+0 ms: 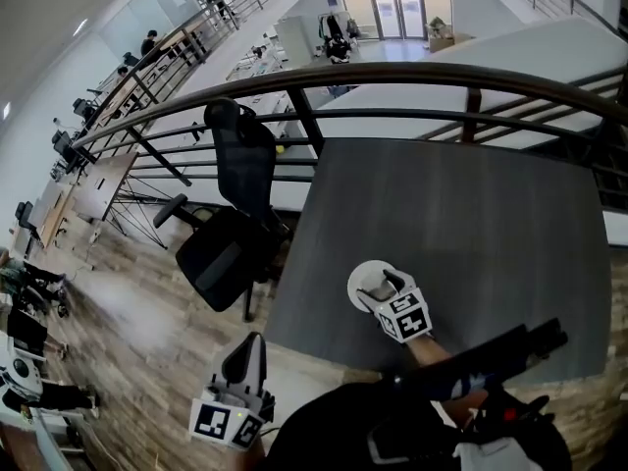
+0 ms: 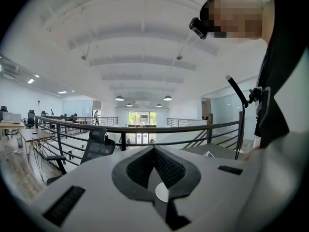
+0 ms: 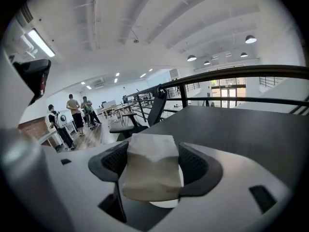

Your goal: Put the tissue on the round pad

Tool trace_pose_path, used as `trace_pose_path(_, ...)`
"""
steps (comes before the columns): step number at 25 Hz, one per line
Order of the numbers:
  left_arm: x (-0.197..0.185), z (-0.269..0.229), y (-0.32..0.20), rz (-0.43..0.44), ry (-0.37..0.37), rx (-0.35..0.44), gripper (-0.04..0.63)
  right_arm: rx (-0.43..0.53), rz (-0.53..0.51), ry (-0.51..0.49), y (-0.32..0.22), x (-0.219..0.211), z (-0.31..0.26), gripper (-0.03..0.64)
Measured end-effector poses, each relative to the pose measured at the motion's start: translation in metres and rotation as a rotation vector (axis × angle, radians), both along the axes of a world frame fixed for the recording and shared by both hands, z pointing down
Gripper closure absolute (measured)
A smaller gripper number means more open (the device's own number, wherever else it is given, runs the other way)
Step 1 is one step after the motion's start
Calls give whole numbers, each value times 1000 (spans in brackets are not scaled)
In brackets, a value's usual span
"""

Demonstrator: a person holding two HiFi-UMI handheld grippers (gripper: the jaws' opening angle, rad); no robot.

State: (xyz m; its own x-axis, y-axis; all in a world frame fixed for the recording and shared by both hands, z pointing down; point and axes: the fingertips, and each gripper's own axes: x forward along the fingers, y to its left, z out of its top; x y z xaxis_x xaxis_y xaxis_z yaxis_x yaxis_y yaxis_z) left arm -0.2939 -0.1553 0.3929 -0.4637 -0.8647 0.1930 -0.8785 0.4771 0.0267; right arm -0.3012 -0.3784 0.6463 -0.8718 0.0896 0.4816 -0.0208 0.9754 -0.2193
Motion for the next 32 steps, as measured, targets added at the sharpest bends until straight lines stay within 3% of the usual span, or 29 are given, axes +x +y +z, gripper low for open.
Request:
trace_pose_path(9,1,-8,5,-65,11,-18,591,4,-51,151,-4,7,53,287)
trace_pose_path(25,25,-20,10,-92,3,-34,591,39,-106,249,6,5,85,287)
trace_pose_path(32,37,-20,19,-110,10,-42,591,145,-125,286,4,13,96,287)
